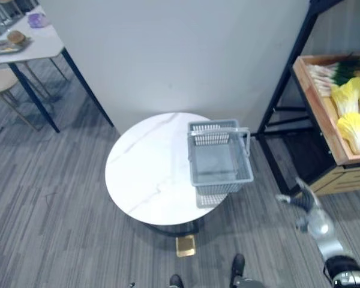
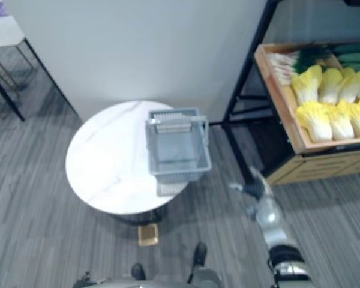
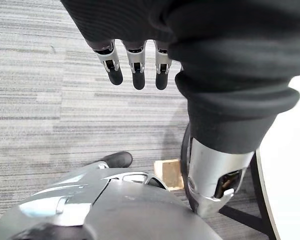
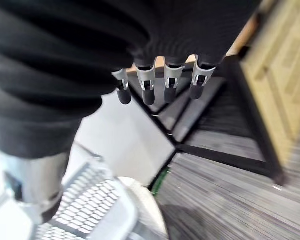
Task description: Pick vegetable in the basket
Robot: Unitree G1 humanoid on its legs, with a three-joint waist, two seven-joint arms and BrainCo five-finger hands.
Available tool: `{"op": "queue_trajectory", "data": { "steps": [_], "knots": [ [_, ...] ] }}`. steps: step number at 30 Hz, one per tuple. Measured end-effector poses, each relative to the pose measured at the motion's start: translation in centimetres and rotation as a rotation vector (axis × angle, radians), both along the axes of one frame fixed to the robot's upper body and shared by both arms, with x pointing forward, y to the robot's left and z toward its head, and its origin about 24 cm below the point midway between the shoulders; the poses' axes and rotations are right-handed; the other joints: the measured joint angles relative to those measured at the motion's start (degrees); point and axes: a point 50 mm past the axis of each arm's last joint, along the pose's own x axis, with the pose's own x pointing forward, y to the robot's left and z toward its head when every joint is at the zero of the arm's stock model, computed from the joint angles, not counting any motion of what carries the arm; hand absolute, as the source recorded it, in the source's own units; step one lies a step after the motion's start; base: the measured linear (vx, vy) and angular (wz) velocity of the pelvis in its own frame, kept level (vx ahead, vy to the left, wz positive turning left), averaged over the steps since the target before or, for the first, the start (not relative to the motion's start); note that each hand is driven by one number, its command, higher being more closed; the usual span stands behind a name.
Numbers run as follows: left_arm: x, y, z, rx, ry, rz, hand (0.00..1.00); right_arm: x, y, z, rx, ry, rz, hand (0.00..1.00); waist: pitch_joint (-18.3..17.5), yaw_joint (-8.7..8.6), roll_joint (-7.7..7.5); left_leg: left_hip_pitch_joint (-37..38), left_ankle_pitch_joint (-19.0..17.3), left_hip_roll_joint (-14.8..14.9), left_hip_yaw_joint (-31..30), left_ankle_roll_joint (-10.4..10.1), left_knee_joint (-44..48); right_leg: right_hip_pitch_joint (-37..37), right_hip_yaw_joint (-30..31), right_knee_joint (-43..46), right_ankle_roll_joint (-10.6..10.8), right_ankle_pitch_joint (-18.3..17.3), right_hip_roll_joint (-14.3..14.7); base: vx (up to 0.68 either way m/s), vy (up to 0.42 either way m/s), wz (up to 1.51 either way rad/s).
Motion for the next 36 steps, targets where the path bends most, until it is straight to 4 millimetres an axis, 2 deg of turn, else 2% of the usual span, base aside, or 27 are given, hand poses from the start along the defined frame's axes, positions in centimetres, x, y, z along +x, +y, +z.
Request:
{"op": "queue_trajectory", "data": {
  "steps": [2, 6, 7, 8, 10, 14, 16, 19, 26, 30, 33, 36],
  "knots": [
    [0.9, 0.1, 0.2, 0.005, -0.024, -0.006, 0.00, 2.5, 2.5, 4.4, -0.083, -0.142, 0.122, 0.00, 1.5, 0.88, -0.26, -1.5, 0.3, 0.3, -0.8, 0.6, 1.0, -1.0, -0.1, 0.0, -1.0, 1.0, 0.3, 0.09, -0.012, 0.05],
    [1.6, 0.2, 0.4, 0.009, -0.055, -0.010, 0.00, 5.3, 5.9, 9.0, -0.207, -0.259, 0.266, 0.00, 3.7, 1.76, -0.67, -2.4, 0.3, 0.5, -2.4, 0.7, 1.1, -1.1, -0.8, 0.0, -1.0, 1.0, 0.5, 0.06, -0.008, 0.12],
    [1.8, 0.4, 0.5, 0.013, -0.061, -0.007, 0.00, 6.3, 7.6, 11.2, -0.267, -0.305, 0.329, 0.00, 4.1, 1.96, -1.08, -3.9, 0.3, 0.4, -3.4, 0.7, 1.5, -2.0, -1.3, 0.0, -1.0, 1.0, 0.5, 0.04, -0.005, 0.21],
    [1.9, 0.5, 0.5, 0.015, -0.064, -0.003, 0.00, 6.7, 8.2, 12.0, -0.293, -0.322, 0.354, 0.00, 4.6, 2.28, -1.26, -4.3, 0.3, 0.4, -3.5, 0.7, 1.6, -2.3, -1.4, 0.0, -1.0, 1.0, 0.5, 0.02, -0.005, 0.17],
    [2.4, 0.7, 0.6, 0.017, -0.077, 0.007, 0.00, 7.8, 10.0, 14.7, -0.398, -0.363, 0.419, 0.00, 6.2, 4.12, -1.81, -5.3, 0.3, 0.4, -4.3, 0.8, 1.9, -2.7, -1.5, 0.0, -1.0, 1.1, 0.6, 0.02, -0.002, 0.15],
    [3.2, 0.9, 0.8, 0.019, -0.099, 0.029, 0.00, 8.8, 11.7, 18.0, -0.484, -0.406, 0.461, 0.00, 7.8, 6.03, -2.62, -7.4, 0.4, 0.5, -6.1, 0.8, 2.5, -3.5, -1.7, 0.0, -0.8, 1.3, 0.7, 0.03, 0.007, 0.23],
    [3.1, 1.0, 0.8, 0.020, -0.098, 0.042, 0.00, 9.0, 12.2, 19.0, -0.490, -0.429, 0.467, 0.00, 8.4, 6.54, -3.07, -7.9, 0.4, 0.4, -6.5, 0.8, 2.6, -3.7, -1.6, 0.0, -0.8, 1.3, 0.6, 0.04, 0.017, 0.12],
    [3.1, 1.1, 0.8, 0.024, -0.090, 0.053, 0.00, 9.5, 12.7, 19.2, -0.475, -0.417, 0.459, 0.00, 8.7, 7.38, -3.44, -7.9, 0.3, 0.4, -6.6, 1.0, 2.6, -3.7, -1.4, 0.0, -1.0, 1.6, 0.5, 0.04, 0.021, 0.02],
    [3.9, 1.4, 1.2, 0.041, -0.130, 0.051, 0.00, 10.5, 13.2, 20.9, -0.478, -0.416, 0.422, 0.00, 11.2, 7.45, -3.67, -8.9, 0.3, 0.4, -7.7, 1.2, 3.1, -3.8, -1.5, 0.0, -1.0, 1.6, 0.4, 0.01, 0.011, 0.07],
    [4.3, 1.5, 1.4, 0.055, -0.144, 0.055, 0.00, 11.1, 12.5, 22.1, -0.482, -0.413, 0.372, 0.00, 12.2, 7.50, -3.56, -10.2, 0.4, 0.3, -8.1, 1.3, 3.6, -4.7, -1.5, 0.0, -1.0, 1.6, 0.2, 0.00, 0.006, 0.05],
    [5.6, 1.5, 1.7, 0.066, -0.168, 0.052, 0.00, 11.4, 11.1, 23.1, -0.440, -0.413, 0.302, 0.00, 13.7, 7.44, -3.59, -11.5, 0.7, 0.1, -8.6, 1.7, 3.7, -5.6, -1.7, 0.0, -1.0, 1.6, 0.1, -0.01, 0.005, 0.06],
    [6.3, 1.5, 1.9, 0.065, -0.188, 0.045, 0.00, 11.6, 10.3, 23.2, -0.423, -0.404, 0.266, 0.00, 14.4, 7.37, -3.40, -11.9, 0.8, 0.0, -8.8, 1.8, 3.7, -6.0, -1.7, 0.0, -1.0, 1.7, 0.0, 0.00, 0.002, 0.02]
  ]
}}
